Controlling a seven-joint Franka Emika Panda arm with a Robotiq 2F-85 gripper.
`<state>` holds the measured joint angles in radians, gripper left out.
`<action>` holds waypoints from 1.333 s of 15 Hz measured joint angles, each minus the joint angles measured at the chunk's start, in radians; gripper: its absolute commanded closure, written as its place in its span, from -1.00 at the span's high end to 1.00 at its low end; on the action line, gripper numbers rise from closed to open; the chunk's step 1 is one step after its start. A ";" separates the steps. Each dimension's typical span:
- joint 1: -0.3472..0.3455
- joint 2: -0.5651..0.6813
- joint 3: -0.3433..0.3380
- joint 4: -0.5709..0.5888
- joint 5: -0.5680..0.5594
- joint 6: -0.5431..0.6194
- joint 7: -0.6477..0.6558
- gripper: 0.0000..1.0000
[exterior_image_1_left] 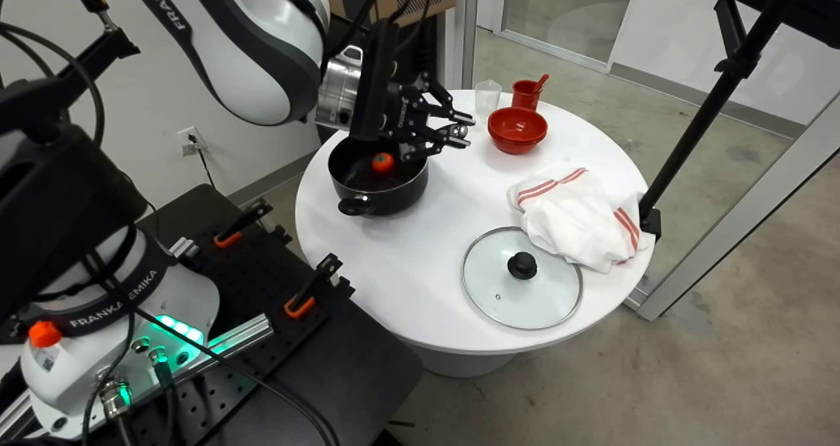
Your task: Stir the content in the pot with the spoon
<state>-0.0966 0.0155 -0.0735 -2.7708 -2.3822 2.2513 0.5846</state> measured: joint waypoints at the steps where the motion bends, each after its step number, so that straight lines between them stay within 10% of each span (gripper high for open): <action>1: 0.000 0.000 -0.001 -0.003 0.005 -0.002 0.000 -0.85; 20: 0.013 0.060 0.022 -0.001 -0.181 -0.136 0.025 -0.85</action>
<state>-0.0835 0.0752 -0.0511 -2.7720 -2.5630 2.1158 0.6100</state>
